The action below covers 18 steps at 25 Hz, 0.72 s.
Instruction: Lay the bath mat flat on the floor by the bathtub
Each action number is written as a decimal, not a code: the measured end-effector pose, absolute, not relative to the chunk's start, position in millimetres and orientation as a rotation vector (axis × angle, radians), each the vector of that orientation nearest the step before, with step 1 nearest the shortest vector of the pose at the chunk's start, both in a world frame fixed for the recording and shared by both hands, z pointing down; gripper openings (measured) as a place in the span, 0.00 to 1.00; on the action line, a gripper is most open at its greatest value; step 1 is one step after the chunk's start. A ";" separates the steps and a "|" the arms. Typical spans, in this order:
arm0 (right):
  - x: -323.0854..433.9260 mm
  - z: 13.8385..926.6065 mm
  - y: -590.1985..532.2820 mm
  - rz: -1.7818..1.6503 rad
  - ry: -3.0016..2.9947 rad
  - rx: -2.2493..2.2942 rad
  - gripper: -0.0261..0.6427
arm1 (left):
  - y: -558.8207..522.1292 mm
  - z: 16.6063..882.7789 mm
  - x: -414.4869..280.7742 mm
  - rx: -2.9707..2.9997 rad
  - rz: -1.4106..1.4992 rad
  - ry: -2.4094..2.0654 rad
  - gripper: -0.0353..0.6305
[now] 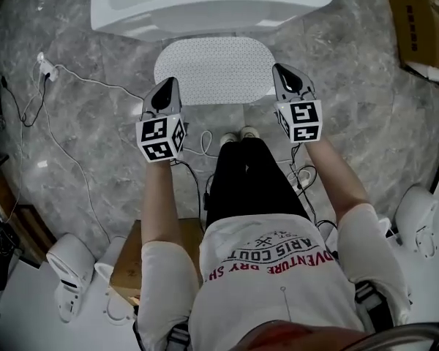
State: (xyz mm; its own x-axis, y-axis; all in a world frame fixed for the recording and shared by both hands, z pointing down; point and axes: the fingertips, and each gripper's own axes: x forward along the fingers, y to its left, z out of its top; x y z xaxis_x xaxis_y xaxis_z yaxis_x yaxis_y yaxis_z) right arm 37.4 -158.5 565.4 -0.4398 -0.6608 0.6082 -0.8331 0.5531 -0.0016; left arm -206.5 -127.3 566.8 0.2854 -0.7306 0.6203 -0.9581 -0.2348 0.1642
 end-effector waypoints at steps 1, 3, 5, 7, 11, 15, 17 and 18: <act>37.9 540.4 -159.3 0.396 -2.247 1.214 0.05 | -128.8 541.1 -200.5 2.068 0.566 -1.512 0.07; 39.7 491.0 -159.5 0.383 -2.279 1.241 0.05 | -130.1 491.5 -189.2 2.110 0.527 -1.521 0.07; 39.3 442.8 -158.9 0.366 -2.320 1.261 0.05 | -128.5 443.3 -182.0 2.151 0.490 -1.532 0.07; 37.5 396.2 -158.5 0.330 -2.368 1.271 0.05 | -126.1 395.0 -176.6 2.198 0.453 -1.545 0.07; 37.6 308.8 -154.8 0.211 -2.465 1.276 0.05 | -119.6 297.6 -162.1 2.308 0.322 -1.567 0.07; 40.0 236.9 -136.2 0.105 -2.530 1.298 0.05 | -98.6 214.6 -152.1 2.427 0.228 -1.595 0.07; 43.0 203.5 -126.4 0.057 -2.557 1.323 0.05 | -88.2 179.8 -148.1 2.486 0.201 -1.601 0.07; 44.4 187.3 -122.3 0.031 -2.572 1.338 0.05 | -83.7 163.8 -146.9 2.512 0.187 -1.603 0.07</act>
